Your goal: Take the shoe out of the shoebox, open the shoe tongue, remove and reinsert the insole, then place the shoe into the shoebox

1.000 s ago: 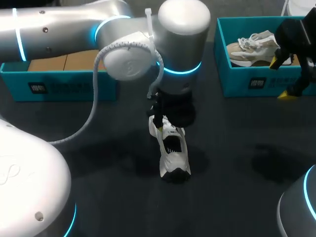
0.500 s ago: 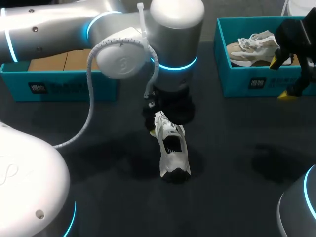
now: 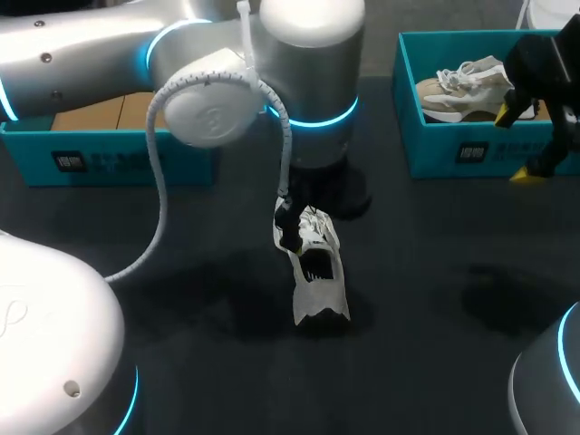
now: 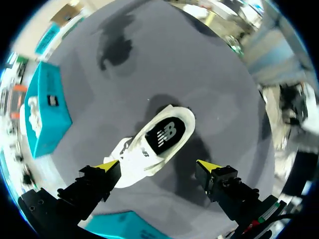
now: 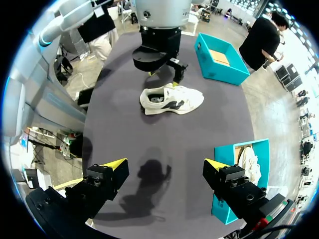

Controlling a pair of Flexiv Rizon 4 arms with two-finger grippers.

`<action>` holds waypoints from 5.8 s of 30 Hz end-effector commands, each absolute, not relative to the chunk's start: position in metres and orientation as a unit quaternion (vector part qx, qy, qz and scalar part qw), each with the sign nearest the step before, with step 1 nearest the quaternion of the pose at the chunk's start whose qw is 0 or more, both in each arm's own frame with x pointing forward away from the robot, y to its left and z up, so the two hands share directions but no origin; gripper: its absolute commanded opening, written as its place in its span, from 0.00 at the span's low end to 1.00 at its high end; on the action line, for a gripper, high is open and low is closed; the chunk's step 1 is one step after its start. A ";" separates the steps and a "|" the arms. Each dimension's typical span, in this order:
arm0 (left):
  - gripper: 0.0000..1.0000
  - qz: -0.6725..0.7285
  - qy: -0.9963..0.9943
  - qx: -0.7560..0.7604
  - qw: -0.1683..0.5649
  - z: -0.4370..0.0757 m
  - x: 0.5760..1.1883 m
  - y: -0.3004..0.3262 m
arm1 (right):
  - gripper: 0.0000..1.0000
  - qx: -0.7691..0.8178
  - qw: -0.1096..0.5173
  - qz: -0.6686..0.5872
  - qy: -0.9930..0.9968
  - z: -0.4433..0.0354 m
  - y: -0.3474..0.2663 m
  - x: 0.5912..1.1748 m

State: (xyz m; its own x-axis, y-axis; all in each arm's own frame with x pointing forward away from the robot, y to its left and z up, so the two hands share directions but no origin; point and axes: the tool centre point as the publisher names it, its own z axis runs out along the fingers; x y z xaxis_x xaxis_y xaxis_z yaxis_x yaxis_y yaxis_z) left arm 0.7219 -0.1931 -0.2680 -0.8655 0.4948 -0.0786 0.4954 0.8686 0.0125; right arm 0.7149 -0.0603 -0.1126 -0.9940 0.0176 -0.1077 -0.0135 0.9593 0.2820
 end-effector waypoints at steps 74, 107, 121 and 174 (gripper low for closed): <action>0.00 0.039 0.998 -0.046 -0.010 -0.404 0.647 -0.206 | 1.00 0.001 0.052 0.141 0.989 -0.112 -0.059 0.717; 0.00 0.039 0.997 -0.061 -0.002 -0.190 0.676 -0.181 | 1.00 0.001 0.052 0.141 0.989 -0.112 -0.059 0.717; 0.00 0.048 0.997 -0.064 0.011 -0.179 0.675 -0.183 | 1.00 0.001 0.052 0.141 0.989 -0.112 -0.059 0.717; 0.00 0.011 0.994 0.092 -0.060 -0.182 0.788 -0.003 | 1.00 0.001 0.052 0.141 0.989 -0.112 -0.059 0.717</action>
